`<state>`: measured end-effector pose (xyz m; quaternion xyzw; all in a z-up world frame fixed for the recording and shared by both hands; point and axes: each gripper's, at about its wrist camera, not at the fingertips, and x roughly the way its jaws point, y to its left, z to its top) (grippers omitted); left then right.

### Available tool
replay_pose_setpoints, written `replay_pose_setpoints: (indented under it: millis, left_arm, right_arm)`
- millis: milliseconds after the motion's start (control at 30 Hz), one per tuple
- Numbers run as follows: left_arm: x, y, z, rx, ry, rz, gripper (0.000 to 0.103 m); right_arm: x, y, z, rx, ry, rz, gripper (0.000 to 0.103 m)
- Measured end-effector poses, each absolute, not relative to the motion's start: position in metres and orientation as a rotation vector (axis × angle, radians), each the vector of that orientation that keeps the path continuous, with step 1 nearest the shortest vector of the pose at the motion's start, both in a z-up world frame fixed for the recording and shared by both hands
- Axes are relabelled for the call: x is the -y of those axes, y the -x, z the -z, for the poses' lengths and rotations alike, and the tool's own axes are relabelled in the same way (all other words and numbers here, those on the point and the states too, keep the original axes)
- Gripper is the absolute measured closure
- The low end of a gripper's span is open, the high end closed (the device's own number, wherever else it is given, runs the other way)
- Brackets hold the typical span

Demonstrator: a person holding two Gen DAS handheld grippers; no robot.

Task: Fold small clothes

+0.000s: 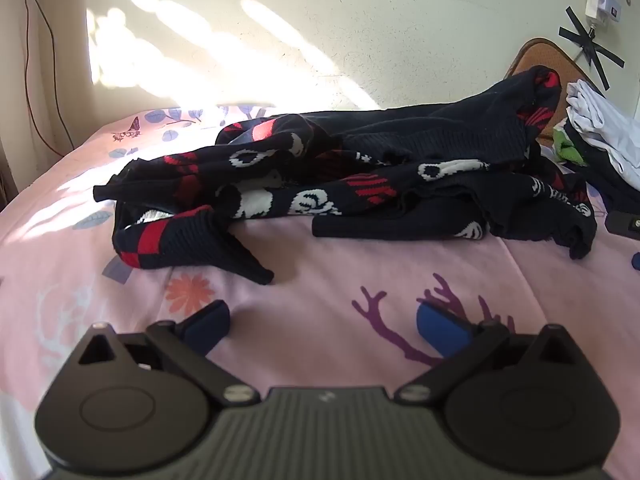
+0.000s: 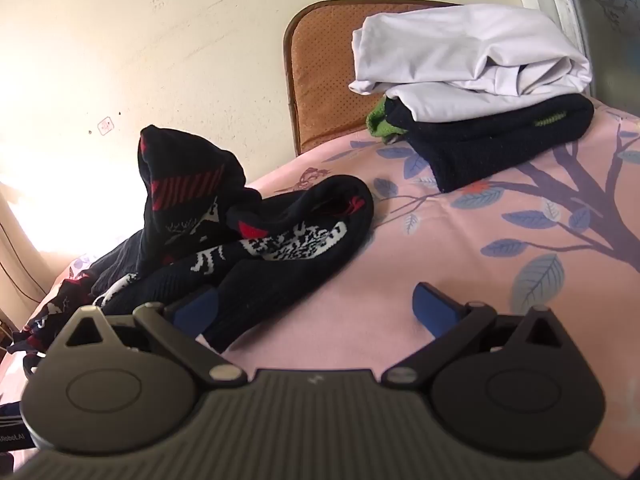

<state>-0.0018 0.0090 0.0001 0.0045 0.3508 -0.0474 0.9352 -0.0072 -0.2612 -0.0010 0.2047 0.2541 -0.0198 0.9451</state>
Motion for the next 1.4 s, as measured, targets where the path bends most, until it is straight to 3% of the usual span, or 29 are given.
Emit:
replay_pose_setpoints:
  millis: [1367,1400]
  left_arm:
    - [-0.0099,0.0002,-0.0011,-0.716,0.007,0.101,0.000]
    - [-0.0100,0.0003,-0.0011,-0.716,0.008,0.101,0.000]
  right_arm:
    - [0.2557,0.0038,-0.0013,-0.537,-0.357,0.045,0.000]
    - [0.2550,0.0039,-0.0018,-0.537,-0.349,0.048,0.005]
